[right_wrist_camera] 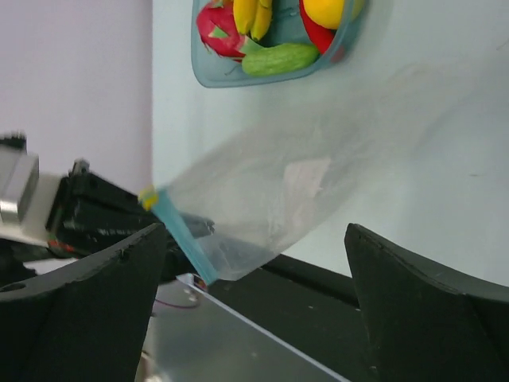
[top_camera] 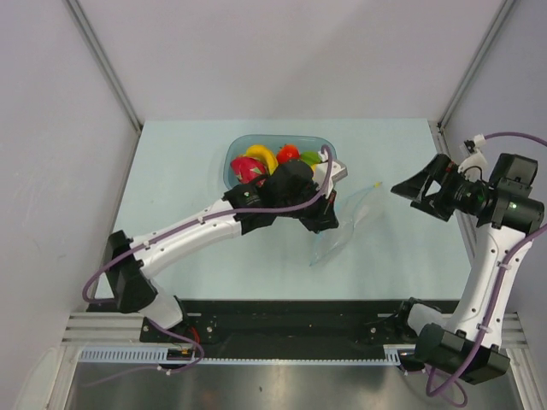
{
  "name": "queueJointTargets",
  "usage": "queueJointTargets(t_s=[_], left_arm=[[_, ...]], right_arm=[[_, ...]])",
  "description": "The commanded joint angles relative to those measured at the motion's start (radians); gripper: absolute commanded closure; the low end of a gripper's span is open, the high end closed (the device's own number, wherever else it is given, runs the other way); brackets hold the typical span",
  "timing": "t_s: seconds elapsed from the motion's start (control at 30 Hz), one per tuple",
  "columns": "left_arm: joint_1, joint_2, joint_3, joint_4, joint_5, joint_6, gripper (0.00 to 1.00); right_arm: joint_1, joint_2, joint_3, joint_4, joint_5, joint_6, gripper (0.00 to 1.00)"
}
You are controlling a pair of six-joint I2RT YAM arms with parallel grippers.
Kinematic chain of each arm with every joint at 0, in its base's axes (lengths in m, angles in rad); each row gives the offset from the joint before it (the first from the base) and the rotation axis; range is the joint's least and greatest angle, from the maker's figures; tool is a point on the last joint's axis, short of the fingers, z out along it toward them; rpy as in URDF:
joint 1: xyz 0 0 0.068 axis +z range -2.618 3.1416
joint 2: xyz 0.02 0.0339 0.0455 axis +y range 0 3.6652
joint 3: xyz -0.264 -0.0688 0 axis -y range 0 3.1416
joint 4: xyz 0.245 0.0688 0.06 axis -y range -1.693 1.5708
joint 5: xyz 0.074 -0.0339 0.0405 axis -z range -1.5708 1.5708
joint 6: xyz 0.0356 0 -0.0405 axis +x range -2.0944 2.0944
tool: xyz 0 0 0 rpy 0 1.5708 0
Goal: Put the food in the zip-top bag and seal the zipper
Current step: Open the zipper of the food storage bag at the center of the board.
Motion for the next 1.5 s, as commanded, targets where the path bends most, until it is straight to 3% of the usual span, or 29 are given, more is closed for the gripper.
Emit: queueJointTargets(t_s=[0.0, 0.2, 0.33, 0.47, 0.57, 0.7, 0.9, 1.13, 1.17, 1.33, 1.37, 1.4, 1.47], left_arm=[[-0.004, 0.067, 0.115, -0.012, -0.027, -0.26, 1.0], [-0.007, 0.13, 0.162, 0.011, -0.064, -0.398, 1.0], [0.005, 0.239, 0.25, -0.015, -0.055, -0.395, 1.0], [0.006, 0.279, 0.294, 0.008, -0.047, -0.403, 1.0], [0.017, 0.305, 0.33, 0.031, -0.023, -0.389, 1.0], [0.043, 0.333, 0.314, 0.072, 0.065, -0.421, 1.0], [0.072, 0.339, 0.284, 0.114, 0.141, -0.437, 1.0], [0.085, 0.287, 0.183, 0.201, 0.194, -0.463, 1.0], [0.086, 0.281, 0.16, 0.21, 0.198, -0.466, 1.0], [0.106, 0.235, 0.104, 0.242, 0.211, -0.46, 1.0], [0.111, 0.216, 0.087, 0.244, 0.214, -0.457, 1.0], [0.123, 0.206, 0.077, 0.247, 0.218, -0.454, 1.0], [0.135, 0.177, 0.052, 0.249, 0.22, -0.434, 1.0]], right_arm=[[-0.004, -0.03, 0.053, -0.167, 0.026, -0.258, 0.02], [0.069, -0.148, 0.023, -0.098, 0.014, -0.263, 0.07], [0.242, -0.211, -0.068, 0.107, 0.182, -0.149, 0.1], [0.46, -0.182, -0.129, 0.176, 0.364, -0.115, 0.17], [0.525, -0.142, -0.14, 0.199, 0.503, -0.129, 0.22], [0.531, -0.11, -0.114, 0.21, 0.609, -0.149, 0.3], [0.533, -0.081, -0.125, 0.232, 0.649, -0.138, 0.39], [0.534, -0.057, -0.178, 0.249, 0.511, -0.141, 0.49], [0.536, -0.065, -0.186, 0.242, 0.508, -0.14, 0.58], [0.534, -0.085, -0.182, 0.212, 0.545, -0.146, 0.83], [0.533, -0.085, -0.174, 0.195, 0.559, -0.149, 0.95], [0.534, -0.085, -0.162, 0.187, 0.566, -0.152, 1.0], [0.529, -0.091, -0.142, 0.155, 0.582, -0.172, 1.0]])
